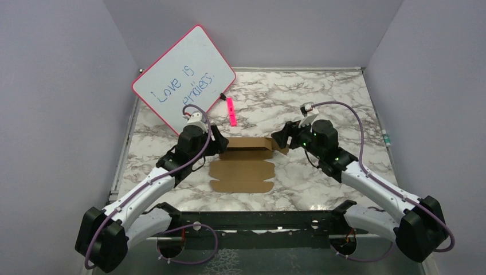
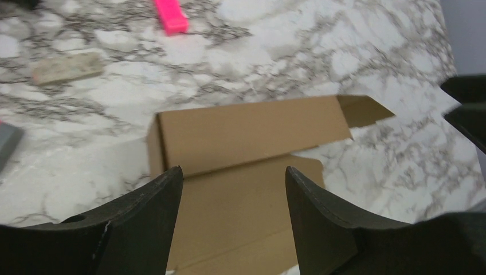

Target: Fold the paper box

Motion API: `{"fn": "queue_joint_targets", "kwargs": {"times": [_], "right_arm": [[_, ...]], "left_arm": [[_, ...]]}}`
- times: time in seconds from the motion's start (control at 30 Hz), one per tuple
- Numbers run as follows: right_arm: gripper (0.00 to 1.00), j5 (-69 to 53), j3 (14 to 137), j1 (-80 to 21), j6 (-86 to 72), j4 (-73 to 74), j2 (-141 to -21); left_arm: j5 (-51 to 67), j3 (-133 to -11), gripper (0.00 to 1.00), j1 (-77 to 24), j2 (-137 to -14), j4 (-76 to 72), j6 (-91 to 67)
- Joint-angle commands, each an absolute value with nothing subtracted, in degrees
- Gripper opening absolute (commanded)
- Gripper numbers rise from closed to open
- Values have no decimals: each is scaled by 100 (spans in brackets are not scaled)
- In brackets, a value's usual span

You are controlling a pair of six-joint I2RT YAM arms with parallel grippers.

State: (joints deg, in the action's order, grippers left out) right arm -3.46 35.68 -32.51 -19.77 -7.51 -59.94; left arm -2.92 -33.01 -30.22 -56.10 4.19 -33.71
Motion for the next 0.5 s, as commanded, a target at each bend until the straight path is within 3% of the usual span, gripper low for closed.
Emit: {"fn": "queue_joint_targets", "kwargs": {"times": [0.0,0.27,0.47], "right_arm": [[70,562,3181,-3211,-1555,-545,-5775],[71,657,2865,-3128,-1525,-869,-6145],[65,551,2597,-3059,-1516,-1421,-6405]], "left_arm": [[-953,-3723,68,-4087,-5567,673,-2958],[-1731,-3770,67,-5183,-5741,680,-2933],[-2089,-3722,67,-6074,-6394,133,-2768]]}}
